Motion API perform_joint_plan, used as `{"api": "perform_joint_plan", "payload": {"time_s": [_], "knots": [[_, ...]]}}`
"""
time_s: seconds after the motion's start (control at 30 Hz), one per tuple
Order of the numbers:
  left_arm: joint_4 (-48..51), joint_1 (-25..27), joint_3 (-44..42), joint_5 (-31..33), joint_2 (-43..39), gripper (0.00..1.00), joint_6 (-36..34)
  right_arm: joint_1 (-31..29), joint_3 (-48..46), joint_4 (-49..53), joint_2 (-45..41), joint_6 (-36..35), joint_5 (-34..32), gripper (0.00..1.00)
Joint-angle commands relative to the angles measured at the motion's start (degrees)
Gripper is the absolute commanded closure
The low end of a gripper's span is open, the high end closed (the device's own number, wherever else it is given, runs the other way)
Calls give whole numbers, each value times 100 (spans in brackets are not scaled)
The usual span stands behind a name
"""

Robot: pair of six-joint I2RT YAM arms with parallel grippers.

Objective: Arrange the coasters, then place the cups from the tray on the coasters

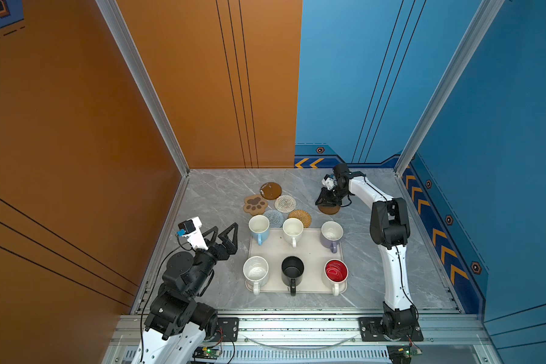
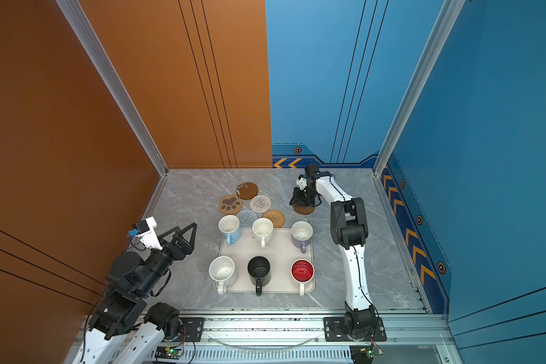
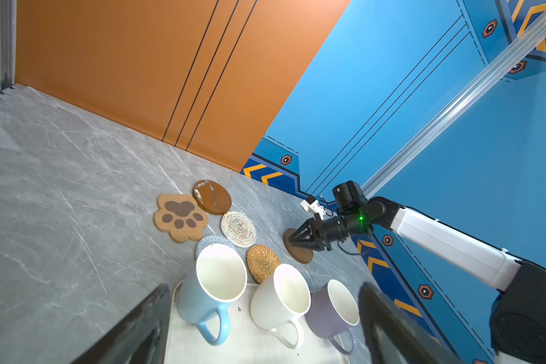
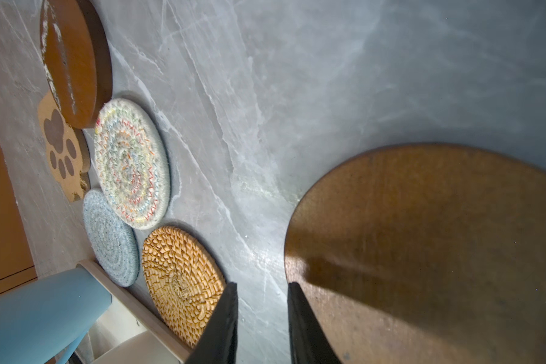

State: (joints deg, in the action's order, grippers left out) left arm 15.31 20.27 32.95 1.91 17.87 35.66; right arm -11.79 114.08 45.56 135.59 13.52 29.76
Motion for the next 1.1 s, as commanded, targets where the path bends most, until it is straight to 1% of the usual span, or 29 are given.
{"api": "perform_joint_plan", "payload": {"time_s": [0.0, 0.17, 0.37, 0.93, 1.07], "knots": [[391, 97, -67, 1, -127, 8, 140, -86, 135, 75, -254, -118, -38, 74], [581, 152, -124, 85, -328, 8, 276, -116, 505, 160, 82, -38, 236, 74], [703, 187, -62, 239, -403, 8, 284, -187, 840, 186, 395, 45, 313, 74], [1000, 208, -56, 349, -431, 8, 243, -152, 1035, 250, 942, 131, -64, 74], [991, 212, -130, 479, -503, 8, 248, -83, 905, 286, 942, 119, -165, 77]]}}
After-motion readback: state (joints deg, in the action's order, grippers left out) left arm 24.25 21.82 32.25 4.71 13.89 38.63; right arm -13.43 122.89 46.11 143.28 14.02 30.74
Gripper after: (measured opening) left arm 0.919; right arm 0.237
